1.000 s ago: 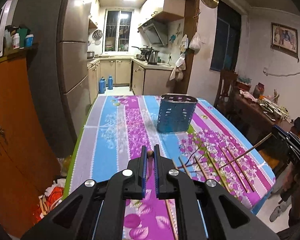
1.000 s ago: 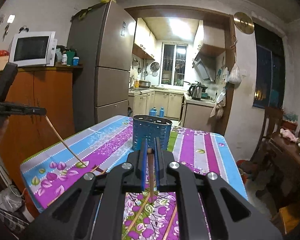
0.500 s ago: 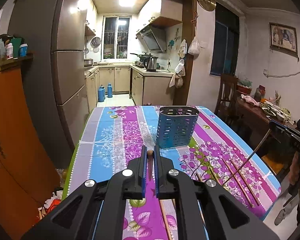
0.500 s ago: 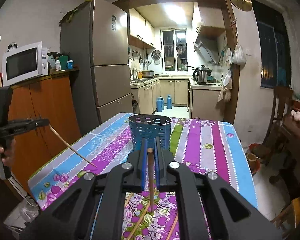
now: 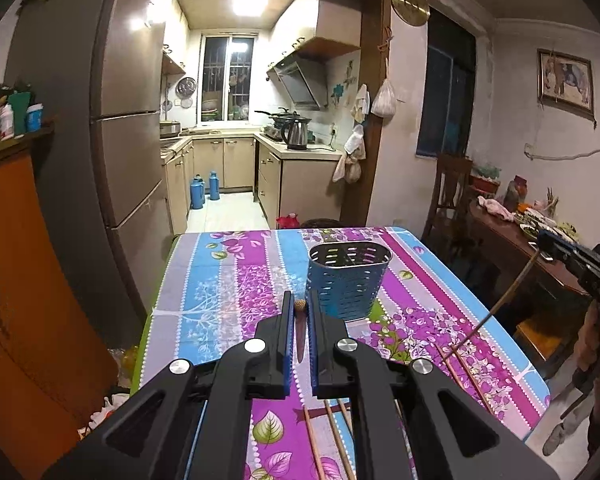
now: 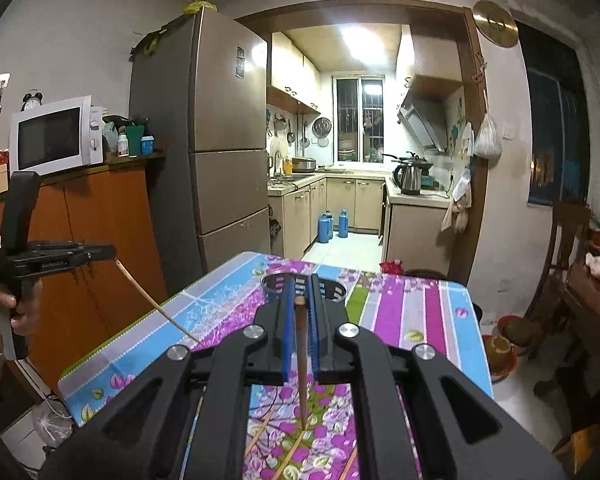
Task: Organize utensils
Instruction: 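Lift both held chopsticks and carry them over the blue utensil holder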
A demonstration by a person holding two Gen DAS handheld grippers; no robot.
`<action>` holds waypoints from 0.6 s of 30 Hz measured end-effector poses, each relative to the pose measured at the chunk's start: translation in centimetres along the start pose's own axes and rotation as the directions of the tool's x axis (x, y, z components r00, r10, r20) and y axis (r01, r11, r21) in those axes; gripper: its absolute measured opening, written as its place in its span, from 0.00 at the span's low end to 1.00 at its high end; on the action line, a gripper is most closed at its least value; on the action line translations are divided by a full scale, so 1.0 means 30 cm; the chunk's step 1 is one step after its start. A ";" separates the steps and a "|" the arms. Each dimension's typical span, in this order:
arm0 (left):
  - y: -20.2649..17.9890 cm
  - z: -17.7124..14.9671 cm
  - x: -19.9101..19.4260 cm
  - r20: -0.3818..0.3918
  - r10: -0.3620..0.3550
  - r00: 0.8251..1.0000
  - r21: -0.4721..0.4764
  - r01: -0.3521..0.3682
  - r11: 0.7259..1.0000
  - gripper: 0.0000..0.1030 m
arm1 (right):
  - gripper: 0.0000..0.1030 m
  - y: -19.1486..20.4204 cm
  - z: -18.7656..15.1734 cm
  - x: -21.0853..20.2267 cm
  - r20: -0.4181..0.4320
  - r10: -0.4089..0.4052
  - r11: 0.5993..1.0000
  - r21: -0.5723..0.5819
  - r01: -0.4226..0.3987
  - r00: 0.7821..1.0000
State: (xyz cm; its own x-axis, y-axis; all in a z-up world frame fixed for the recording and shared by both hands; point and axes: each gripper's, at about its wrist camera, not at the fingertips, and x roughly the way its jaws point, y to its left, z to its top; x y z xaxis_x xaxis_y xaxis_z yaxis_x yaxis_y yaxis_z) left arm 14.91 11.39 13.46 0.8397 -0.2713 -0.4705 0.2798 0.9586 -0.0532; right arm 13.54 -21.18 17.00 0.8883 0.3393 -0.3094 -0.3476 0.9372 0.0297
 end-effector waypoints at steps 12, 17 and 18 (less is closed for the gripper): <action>-0.105 0.257 0.109 -0.068 -0.075 0.995 0.035 0.077 0.996 0.07 | 0.05 -0.015 0.245 0.088 0.031 0.022 0.999 -0.027 -0.022 0.999; -0.154 0.403 0.156 -0.020 -0.055 0.998 0.069 0.057 0.996 0.07 | 0.05 -0.029 0.354 0.127 0.072 0.023 0.999 -0.026 -0.021 0.997; -0.160 0.424 0.165 -0.013 -0.054 0.998 0.071 0.055 0.996 0.07 | 0.05 -0.034 0.378 0.146 0.079 0.017 1.000 -0.026 -0.015 0.997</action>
State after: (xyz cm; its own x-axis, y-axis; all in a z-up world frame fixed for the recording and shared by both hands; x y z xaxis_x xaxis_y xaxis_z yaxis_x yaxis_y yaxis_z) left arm 23.65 4.34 22.59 0.8172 -0.3218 -0.4781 0.3580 0.9336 -0.0166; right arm 21.18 -19.73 26.39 0.9033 0.3607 -0.2324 -0.3687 0.9295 0.0096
